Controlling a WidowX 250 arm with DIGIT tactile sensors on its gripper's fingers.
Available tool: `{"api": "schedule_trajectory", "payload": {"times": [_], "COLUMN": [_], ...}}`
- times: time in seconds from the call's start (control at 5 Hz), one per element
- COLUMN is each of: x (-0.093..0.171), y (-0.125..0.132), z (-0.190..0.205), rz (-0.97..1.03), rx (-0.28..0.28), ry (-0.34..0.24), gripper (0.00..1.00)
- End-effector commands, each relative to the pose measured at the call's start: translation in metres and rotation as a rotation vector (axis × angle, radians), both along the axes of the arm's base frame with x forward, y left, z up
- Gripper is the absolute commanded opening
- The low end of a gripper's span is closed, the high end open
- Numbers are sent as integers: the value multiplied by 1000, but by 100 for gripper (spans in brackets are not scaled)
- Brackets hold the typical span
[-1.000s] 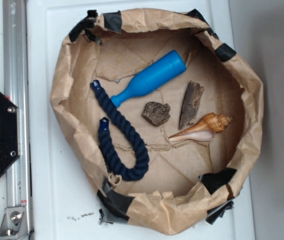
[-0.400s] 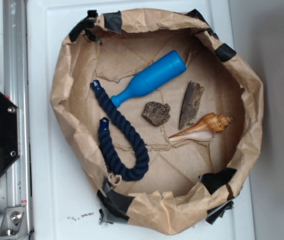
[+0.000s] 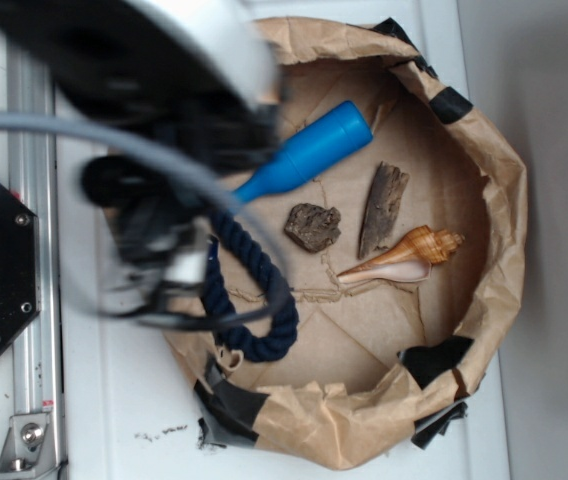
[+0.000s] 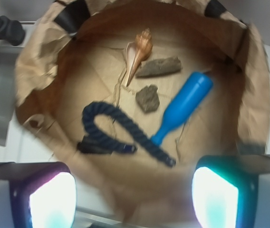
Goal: Grab the rock.
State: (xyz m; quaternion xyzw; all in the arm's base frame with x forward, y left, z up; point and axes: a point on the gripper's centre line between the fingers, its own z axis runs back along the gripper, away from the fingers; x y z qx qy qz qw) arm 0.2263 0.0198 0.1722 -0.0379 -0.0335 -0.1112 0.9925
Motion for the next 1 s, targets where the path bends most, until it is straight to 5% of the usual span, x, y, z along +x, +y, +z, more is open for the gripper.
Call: {"api": "schedule_trajectory", "payload": {"times": [0.0,0.2,0.4,0.6,0.8], "x": [40,47,45,41,42], "y": [-10,-16,-29,-46,-45], "z": [-72,-113,-143,-156,-145], "rz": [-166,-198,-175,-181,-203], "rx": [51,-41,-73,-32,-16], "ry": [48,88,101,125,114], "gripper": [100,100,100,0,0]}}
